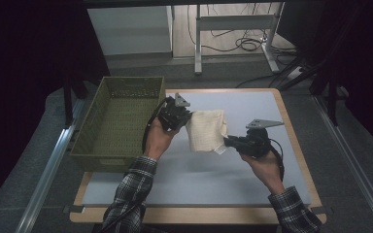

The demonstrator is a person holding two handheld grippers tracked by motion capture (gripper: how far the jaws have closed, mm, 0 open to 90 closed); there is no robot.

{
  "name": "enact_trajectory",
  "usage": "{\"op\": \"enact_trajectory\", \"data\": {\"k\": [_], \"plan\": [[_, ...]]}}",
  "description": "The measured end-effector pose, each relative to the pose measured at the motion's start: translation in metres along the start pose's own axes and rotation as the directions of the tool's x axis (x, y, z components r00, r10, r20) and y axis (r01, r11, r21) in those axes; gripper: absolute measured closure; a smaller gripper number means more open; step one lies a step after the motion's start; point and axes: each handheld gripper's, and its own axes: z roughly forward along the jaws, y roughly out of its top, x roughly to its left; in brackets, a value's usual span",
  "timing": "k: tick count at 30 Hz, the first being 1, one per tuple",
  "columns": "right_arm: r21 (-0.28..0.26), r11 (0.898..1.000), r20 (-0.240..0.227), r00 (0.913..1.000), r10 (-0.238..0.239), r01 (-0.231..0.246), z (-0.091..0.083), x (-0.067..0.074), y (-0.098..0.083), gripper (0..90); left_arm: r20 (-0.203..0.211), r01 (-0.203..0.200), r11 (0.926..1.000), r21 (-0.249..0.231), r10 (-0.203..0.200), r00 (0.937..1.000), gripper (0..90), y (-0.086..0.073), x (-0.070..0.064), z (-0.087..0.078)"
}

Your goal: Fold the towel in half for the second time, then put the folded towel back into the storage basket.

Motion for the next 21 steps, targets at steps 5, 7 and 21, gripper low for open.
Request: {"op": "enact_trajectory", "data": {"k": [5,7,21], "plan": [[0.003,1.0,-0.008,1.0,0.001,-0.001,0.008,0.004,0.009,80.6,-0.019,0.01,0.9999,-0.003,-0.01,0.9998,84.5,-0.001,0.01,-0.006],[0.003,1.0,-0.007,1.0,-0.005,0.005,0.011,0.006,0.013,80.6,-0.024,0.012,0.9999,-0.004,-0.012,0.9996,84.5,-0.002,0.013,-0.008],[-0.001,1.0,-0.023,0.9997,-0.006,0.006,0.03,0.014,0.034,80.6,-0.062,0.014,0.9998,-0.017,-0.015,0.998,84.4,0.0,0.035,-0.021]]}}
